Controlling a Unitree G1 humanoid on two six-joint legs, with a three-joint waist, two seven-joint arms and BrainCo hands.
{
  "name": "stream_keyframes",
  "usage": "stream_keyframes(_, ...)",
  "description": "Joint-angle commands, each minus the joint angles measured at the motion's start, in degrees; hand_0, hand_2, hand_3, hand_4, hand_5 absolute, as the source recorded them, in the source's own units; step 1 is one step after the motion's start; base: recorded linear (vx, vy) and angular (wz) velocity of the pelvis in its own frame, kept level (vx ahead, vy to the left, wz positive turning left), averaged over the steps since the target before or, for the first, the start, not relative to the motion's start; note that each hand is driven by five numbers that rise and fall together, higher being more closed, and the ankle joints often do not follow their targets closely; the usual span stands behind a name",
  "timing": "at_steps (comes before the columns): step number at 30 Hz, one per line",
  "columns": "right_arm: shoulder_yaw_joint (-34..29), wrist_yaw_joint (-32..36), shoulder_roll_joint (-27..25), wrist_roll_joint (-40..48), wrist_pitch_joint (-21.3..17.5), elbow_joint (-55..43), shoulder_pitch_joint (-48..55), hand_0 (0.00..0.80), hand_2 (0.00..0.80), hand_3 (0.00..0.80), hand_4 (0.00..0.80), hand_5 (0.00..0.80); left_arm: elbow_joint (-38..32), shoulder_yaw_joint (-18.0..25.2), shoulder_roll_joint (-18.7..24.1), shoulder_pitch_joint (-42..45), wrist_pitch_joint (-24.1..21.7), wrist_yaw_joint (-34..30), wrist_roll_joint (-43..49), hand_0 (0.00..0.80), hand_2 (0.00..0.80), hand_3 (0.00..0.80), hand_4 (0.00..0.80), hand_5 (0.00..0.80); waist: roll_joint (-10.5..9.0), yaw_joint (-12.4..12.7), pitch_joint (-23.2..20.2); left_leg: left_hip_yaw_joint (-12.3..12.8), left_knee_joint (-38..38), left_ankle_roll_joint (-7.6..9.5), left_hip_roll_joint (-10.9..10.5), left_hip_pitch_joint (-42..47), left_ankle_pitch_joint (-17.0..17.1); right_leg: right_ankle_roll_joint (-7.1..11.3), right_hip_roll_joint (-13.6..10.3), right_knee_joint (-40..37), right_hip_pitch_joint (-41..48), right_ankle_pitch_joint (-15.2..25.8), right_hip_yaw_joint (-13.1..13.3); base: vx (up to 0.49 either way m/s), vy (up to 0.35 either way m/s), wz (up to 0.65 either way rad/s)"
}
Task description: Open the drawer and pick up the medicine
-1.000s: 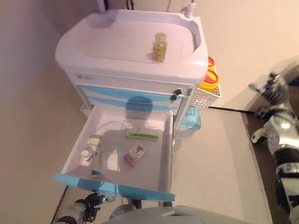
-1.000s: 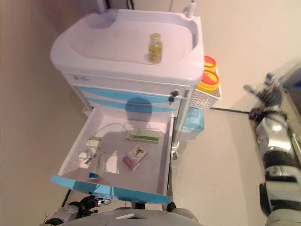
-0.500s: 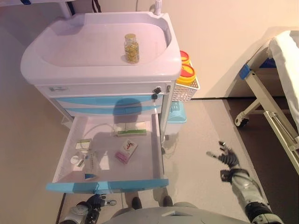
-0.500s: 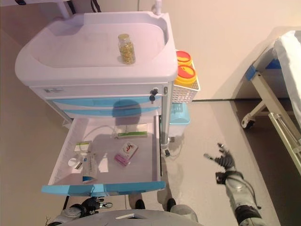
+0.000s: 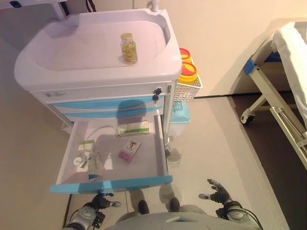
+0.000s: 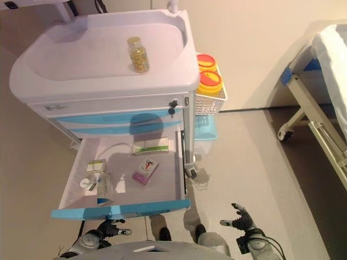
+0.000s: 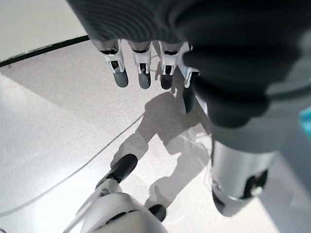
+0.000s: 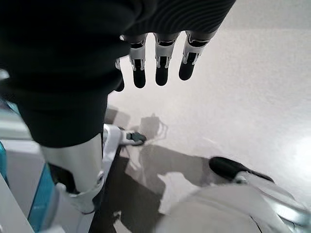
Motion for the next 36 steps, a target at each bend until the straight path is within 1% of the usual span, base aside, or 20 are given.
stream_keyframes(1,3.2,0.1,-2.4,-0.8,-1.3,-4.0,-2.9,0.000,0.000,0.000,0.000,0.000,-5.2,0.2,2.1,-5.6,-0.9,1.3,-4.5,0.000,0.000,0.000,0.000,0.000,-0.54,-1.4,2.7,-2.2,10.7,1.83,-2.1,-5.2,-7.9,2.09,-2.7,10.9,-6.4,-3.0,-2.1,-0.107,0.046,-0.16)
stream_keyframes(6,3.9,-1.3,-5.3,1.4,-1.3,-5.4,-5.3,0.000,0.000,0.000,0.000,0.000,-9.5,-0.6,4.5,-10.0,-0.6,1.1,-5.5,0.000,0.000,0.000,0.000,0.000,-0.01,-1.6,6.8,-1.6,14.2,1.65,-2.3,-9.5,-8.1,1.24,-3.0,14.3,-10.4,-3.8,-2.3,-0.096,0.044,-0.06)
stream_keyframes(10,4.6,-2.2,-7.4,3.4,-1.6,-7.5,-7.3,0.000,0.000,0.000,0.000,0.000,-14.0,-1.8,8.2,-14.4,0.4,1.0,-5.8,0.000,0.000,0.000,0.000,0.000,-0.24,-1.8,10.1,-0.8,19.7,1.62,-1.7,-15.0,-8.8,0.26,-3.1,19.2,-15.8,-4.7,-2.4,-0.105,0.027,0.00)
stream_keyframes(12,4.6,-2.4,-7.8,4.0,-1.3,-8.9,-7.6,0.000,0.000,0.000,0.000,0.000,-15.5,-1.9,9.4,-15.8,0.7,1.0,-6.0,0.000,0.000,0.000,0.000,0.000,-0.41,-1.9,10.9,-0.7,21.5,1.61,-1.6,-17.1,-9.2,-0.05,-3.1,20.8,-17.8,-5.0,-2.4,-0.082,0.014,0.02)
stream_keyframes(13,4.6,-2.8,-8.1,4.4,-1.5,-9.8,-7.9,0.000,0.000,0.000,0.000,0.000,-17.3,-1.9,10.8,-17.3,1.5,0.6,-6.4,0.000,0.000,0.000,0.000,0.000,-0.54,-2.0,12.0,-0.5,23.2,1.60,-1.3,-19.1,-9.3,-0.40,-2.9,22.5,-19.8,-5.3,-2.4,-0.089,0.013,0.01)
stream_keyframes(18,3.8,-3.8,-8.7,4.8,-1.8,-11.4,-8.0,0.000,0.000,0.000,0.000,0.000,-21.5,-1.2,14.6,-20.4,3.1,-1.0,-5.5,0.000,0.000,0.000,0.000,0.000,-0.84,-2.1,14.2,-0.5,27.7,1.57,-1.2,-24.4,-9.9,-1.23,-2.6,26.5,-24.7,-6.1,-2.5,-0.052,0.004,0.00)
stream_keyframes(20,3.7,-4.1,-8.9,5.1,-1.6,-11.7,-8.0,0.000,0.000,0.000,0.000,0.000,-22.1,-1.2,16.0,-21.6,3.5,-1.1,-5.0,0.000,0.000,0.000,0.000,0.000,-0.86,-2.3,14.6,-0.5,28.7,1.57,-1.0,-25.5,-10.0,-1.41,-2.4,27.4,-25.9,-6.2,-2.3,0.000,0.000,0.00)
stream_keyframes(22,3.6,-4.5,-9.3,5.5,-1.6,-12.3,-8.1,0.000,0.000,0.000,0.000,0.000,-22.5,-1.0,17.9,-24.1,4.8,-1.3,-5.5,0.000,0.000,0.000,0.000,0.000,-0.92,-2.7,15.4,-0.4,30.1,1.65,-0.8,-27.0,-10.3,-1.60,-2.3,28.5,-27.3,-6.2,-2.1,-0.001,0.041,-0.01)
stream_keyframes(24,3.6,-5.2,-9.4,5.9,-1.3,-13.0,-8.2,0.000,0.000,0.000,0.000,0.000,-22.0,-0.7,20.2,-27.5,6.2,-1.7,-6.5,0.000,0.000,0.000,0.000,0.000,-0.92,-3.3,15.9,0.0,31.3,1.83,-0.7,-28.5,-10.7,-1.73,-2.2,29.3,-28.9,-6.3,-1.6,-0.004,0.063,-0.02)
stream_keyframes(26,3.6,-5.4,-9.4,6.1,-1.2,-13.2,-8.3,0.000,0.000,0.000,0.000,0.000,-21.4,-0.6,21.6,-29.8,7.2,-1.7,-7.2,0.000,0.000,0.000,0.000,0.000,-0.99,-3.6,16.1,0.2,32.3,2.01,-0.6,-29.4,-11.0,-1.76,-2.0,30.1,-29.9,-6.3,-1.2,0.011,0.057,-0.07)
stream_keyframes(27,3.7,-5.6,-9.4,6.2,-1.0,-13.5,-8.1,0.000,0.000,0.000,0.000,0.000,-20.7,-0.3,22.8,-32.2,8.6,-1.6,-8.3,0.000,0.000,0.000,0.000,0.000,-1.07,-4.1,16.3,0.2,33.2,2.20,-0.7,-30.1,-11.5,-1.74,-1.9,30.7,-30.7,-6.3,-0.7,0.028,0.066,-0.12)
stream_keyframes(29,4.1,-5.7,-9.5,6.2,-1.0,-14.0,-8.1,0.000,0.000,0.000,0.000,0.000,-19.2,0.0,24.2,-35.5,10.1,-0.2,-10.1,0.000,0.000,0.000,0.000,0.000,-1.24,-4.7,16.6,0.2,34.3,2.40,-0.8,-30.9,-12.0,-1.72,-1.7,31.3,-31.5,-6.4,0.0,0.036,0.072,-0.14)
stream_keyframes(31,4.8,-6.1,-9.3,6.0,-1.0,-14.9,-7.8,0.000,0.000,0.000,0.000,0.000,-16.1,0.9,25.7,-39.5,11.6,1.2,-14.6,0.000,0.000,0.000,0.000,0.000,-1.54,-5.4,16.8,0.1,35.2,2.75,-1.0,-31.5,-12.6,-1.75,-1.3,32.0,-32.3,-6.5,0.7,0.047,0.064,-0.05)
stream_keyframes(32,5.4,-6.3,-9.3,5.8,-1.0,-15.6,-7.6,0.000,0.000,0.000,0.000,0.000,-12.1,2.3,26.3,-42.8,11.8,2.3,-18.5,0.000,0.000,0.000,0.000,0.000,-1.82,-6.0,16.8,0.1,35.8,2.91,-1.1,-31.9,-13.0,-1.74,-0.9,32.4,-32.8,-6.6,1.3,0.054,0.054,-0.01)
stream_keyframes(34,6.6,-6.8,-8.8,5.7,-1.4,-16.1,-7.6,0.000,0.000,0.000,0.000,0.000,-6.2,4.4,26.8,-46.9,10.5,4.3,-22.6,0.000,0.000,0.000,0.000,0.000,-2.20,-6.9,16.8,0.1,36.3,3.10,-1.1,-32.2,-13.4,-1.68,-0.4,32.8,-33.4,-6.7,2.0,0.052,0.045,-0.06)
stream_keyframes(36,7.6,-7.3,-8.3,5.5,-1.7,-16.2,-7.9,0.000,0.000,0.000,0.000,0.000,-2.8,5.2,26.7,-49.3,9.0,6.1,-24.6,0.000,0.000,0.000,0.000,0.000,-2.46,-7.4,16.7,0.5,36.2,3.09,-1.0,-32.4,-13.5,-1.61,0.1,32.5,-33.8,-6.6,2.6,0.031,0.022,-0.09)
